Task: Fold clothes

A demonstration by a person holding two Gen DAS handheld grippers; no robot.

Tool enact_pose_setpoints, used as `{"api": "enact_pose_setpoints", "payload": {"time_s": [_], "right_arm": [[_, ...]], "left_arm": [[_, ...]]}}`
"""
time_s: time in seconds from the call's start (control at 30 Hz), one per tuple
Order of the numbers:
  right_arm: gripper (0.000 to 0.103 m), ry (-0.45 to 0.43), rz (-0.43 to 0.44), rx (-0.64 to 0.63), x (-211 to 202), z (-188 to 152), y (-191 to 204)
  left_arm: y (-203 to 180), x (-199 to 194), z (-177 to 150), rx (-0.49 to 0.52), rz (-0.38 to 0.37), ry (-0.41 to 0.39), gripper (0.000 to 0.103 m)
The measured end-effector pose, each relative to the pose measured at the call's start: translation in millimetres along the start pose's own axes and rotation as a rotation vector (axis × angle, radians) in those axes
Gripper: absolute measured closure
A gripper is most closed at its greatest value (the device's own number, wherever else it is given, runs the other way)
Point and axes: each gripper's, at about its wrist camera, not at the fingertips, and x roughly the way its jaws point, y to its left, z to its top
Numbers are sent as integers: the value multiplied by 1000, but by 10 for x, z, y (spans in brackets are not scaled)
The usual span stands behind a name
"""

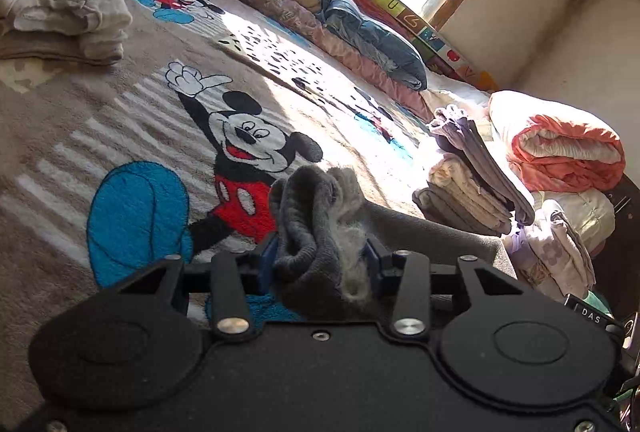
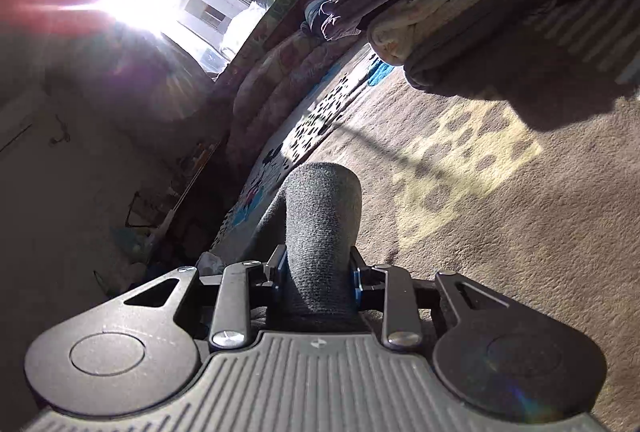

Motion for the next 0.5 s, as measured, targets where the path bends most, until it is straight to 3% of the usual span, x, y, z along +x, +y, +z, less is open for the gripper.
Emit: {"api": "enact_pose_setpoints", "payload": {"time_s": [0.17, 0.37, 0.5], "right_arm": [[72, -136, 7, -12, -1045, 72, -135], [72, -311, -59, 2, -2241, 165, -524], [72, -440, -112, 76, -2898, 185, -940]], "left_arm": [[-681, -59, -231, 75, -132, 40, 61], [-1563, 283, -652, 129, -275, 174, 61], [-2239, 591, -946, 187, -350, 267, 61]]}}
